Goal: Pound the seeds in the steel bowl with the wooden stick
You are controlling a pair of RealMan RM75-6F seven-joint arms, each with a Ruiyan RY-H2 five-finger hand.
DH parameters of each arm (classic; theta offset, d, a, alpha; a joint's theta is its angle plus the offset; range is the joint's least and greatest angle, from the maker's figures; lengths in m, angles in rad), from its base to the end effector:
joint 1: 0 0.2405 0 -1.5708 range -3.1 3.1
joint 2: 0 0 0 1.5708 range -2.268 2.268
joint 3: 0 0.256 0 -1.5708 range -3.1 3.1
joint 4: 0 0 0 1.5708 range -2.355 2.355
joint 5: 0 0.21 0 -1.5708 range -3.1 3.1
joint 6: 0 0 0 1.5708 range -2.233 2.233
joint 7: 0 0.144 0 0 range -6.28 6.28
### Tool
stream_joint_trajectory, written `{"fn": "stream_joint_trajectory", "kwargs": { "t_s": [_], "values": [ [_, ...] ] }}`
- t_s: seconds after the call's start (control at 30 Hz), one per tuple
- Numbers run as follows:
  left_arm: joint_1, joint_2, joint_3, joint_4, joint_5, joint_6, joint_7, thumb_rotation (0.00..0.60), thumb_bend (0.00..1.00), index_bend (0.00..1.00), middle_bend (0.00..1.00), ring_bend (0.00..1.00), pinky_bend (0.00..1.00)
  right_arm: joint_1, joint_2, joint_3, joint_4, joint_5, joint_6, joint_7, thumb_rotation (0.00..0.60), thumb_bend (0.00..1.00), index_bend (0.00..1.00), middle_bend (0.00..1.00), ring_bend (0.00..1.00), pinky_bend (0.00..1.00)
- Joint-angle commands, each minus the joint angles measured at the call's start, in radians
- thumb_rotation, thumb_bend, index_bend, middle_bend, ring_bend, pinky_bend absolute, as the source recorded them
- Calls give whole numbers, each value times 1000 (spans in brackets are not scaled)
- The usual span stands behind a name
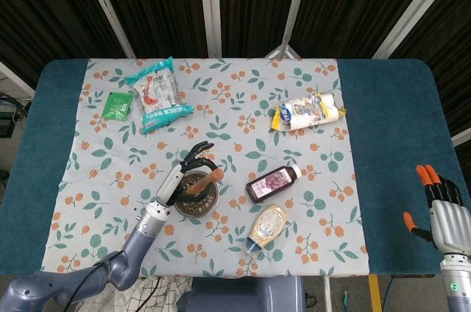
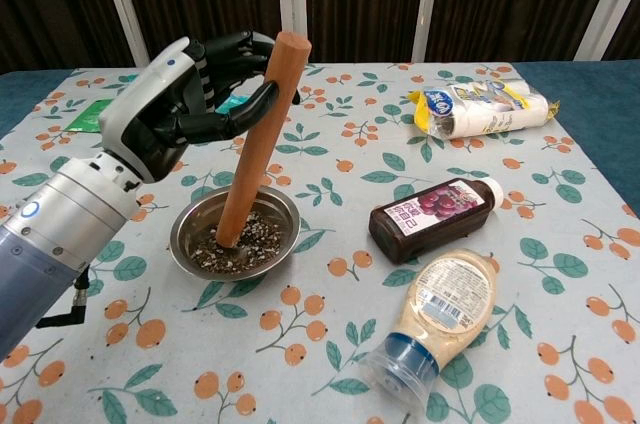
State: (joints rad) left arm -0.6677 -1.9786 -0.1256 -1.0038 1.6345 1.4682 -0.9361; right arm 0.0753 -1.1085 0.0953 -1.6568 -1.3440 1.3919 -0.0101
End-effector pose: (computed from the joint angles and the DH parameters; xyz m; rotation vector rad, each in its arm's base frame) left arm -0.1086 0.2973 -0.0665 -1.4370 -1.6035 -2.1567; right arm -0.3260 -0.1851 0.1600 1.2646 -1.0347 0.8230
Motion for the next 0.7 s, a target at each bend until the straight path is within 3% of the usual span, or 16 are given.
{"fn": "stream_joint_trajectory", "kwargs": {
  "t_s": [0.03,0.33,0.7],
  "values": [
    [-14,15,-21,-42,5,10,22,600,737,619,602,105,8,-1,1,-1,0,-5,2,2,600,370,0,0,0,0],
    [-20,75,-45,-171,10,24,109,600,732,619,602,106,8,-1,3,-3,0,-12,3,8,600,369,0,0,0,0],
    [-4,99,-42,-231,-23,-6,175,600,730,619,602,106,8,-2,2,-6,1,-19,8,-2,600,370,0,0,0,0]
  ]
}}
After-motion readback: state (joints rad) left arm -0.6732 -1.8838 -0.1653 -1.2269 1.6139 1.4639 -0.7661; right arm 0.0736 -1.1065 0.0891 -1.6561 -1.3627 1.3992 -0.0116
